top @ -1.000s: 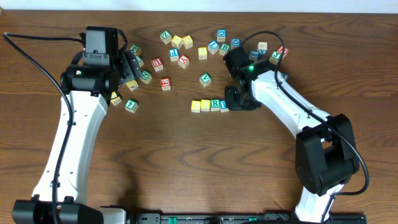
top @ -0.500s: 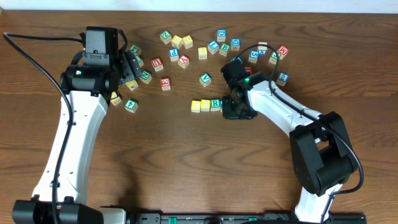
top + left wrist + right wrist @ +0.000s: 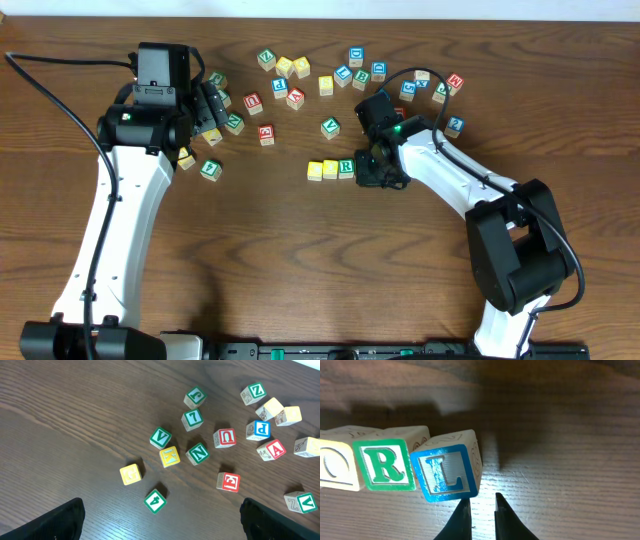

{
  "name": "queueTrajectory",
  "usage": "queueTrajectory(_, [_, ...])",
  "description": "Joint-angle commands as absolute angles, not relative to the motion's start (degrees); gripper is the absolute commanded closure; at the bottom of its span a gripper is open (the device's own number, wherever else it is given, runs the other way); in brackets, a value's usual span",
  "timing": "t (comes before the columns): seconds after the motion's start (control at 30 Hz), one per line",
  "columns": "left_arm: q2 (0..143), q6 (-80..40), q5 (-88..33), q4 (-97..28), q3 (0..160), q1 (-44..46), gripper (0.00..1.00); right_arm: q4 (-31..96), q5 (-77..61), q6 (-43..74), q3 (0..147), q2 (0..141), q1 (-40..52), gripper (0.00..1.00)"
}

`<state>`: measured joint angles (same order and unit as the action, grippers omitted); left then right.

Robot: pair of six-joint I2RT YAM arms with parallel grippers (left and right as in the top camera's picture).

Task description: Spell out CORL

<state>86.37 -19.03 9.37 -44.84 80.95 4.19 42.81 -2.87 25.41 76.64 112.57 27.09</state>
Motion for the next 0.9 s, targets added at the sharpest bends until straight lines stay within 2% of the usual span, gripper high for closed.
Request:
queueTrajectory(0.0, [86.1, -18.4, 9.7, -45.0, 81.2, 4.0, 0.02, 41.9, -3.0, 25.7, 76.3, 113.3, 27.9, 0.89])
queueTrajectory(0.23, [86.1, -18.4, 9.7, -45.0, 81.2, 4.0, 0.02, 40.5, -3.2, 25.7, 76.3, 113.3, 27.9, 0.9])
queueTrajectory(0.43, [86.1, -18.5, 9.7, -45.0, 81.2, 4.0, 0.03, 41.2, -4.8, 25.6, 76.3, 113.1, 27.9, 0.97])
queueTrajectory(0.87, [86.1, -18.4, 9.7, -45.0, 81.2, 4.0, 0.03, 37.9, -6.2, 25.6, 76.5, 106.7, 26.2, 0.99])
